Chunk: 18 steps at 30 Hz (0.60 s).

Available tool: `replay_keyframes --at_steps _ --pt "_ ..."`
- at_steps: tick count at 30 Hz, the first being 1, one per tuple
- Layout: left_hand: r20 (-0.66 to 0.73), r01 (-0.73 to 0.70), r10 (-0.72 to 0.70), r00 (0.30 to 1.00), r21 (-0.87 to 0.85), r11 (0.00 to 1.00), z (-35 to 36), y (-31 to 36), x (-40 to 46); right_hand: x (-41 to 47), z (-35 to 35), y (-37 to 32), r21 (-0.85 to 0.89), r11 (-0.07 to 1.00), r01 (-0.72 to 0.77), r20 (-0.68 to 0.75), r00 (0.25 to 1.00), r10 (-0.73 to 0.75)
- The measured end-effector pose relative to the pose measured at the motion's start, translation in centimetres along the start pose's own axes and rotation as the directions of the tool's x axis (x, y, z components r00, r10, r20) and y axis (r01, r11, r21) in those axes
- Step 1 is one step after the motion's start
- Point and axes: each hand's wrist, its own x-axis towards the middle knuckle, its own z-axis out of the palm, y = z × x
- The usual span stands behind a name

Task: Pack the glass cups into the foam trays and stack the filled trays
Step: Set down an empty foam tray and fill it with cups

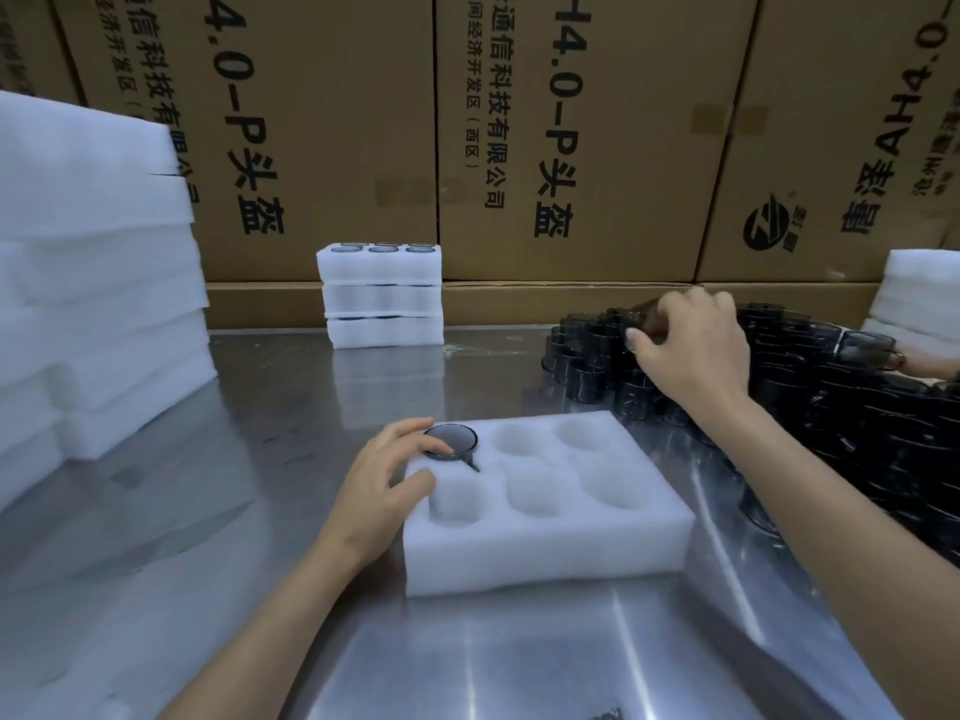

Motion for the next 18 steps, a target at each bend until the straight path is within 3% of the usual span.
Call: replay_keyframes --at_steps 4,8,10,13,18 --pt "-0.004 0.001 -0.001 1.000 -0.008 1.000 -0.5 -0.2 0.1 -2.1 -0.9 -3.8 0.407 0.913 0.029 -0.063 0.998 -0.004" --pt "-0.009 -0.014 0.015 1.000 0.050 0.999 -1.4 -0.6 0.2 -4.2 -0.3 -7.0 0.629 0.761 -0.158 0.283 0.958 -0.036" --pt "0.010 -0.023 0.022 1.000 0.085 0.996 -1.7 -0.6 0.2 -5.2 0.1 -8.5 0.593 0.770 -0.236 0.423 0.905 -0.048" --pt "0.038 -0.038 0.035 0.999 0.091 0.995 -1.9 -0.5 0.2 -6.2 0.9 -10.4 0.425 0.874 -0.237 0.545 0.837 -0.038" --pt "0.039 -0.006 0.002 0.999 0.103 0.995 -1.9 -0.6 0.2 -6.6 2.0 -11.8 0.244 0.965 -0.096 0.546 0.836 -0.055"
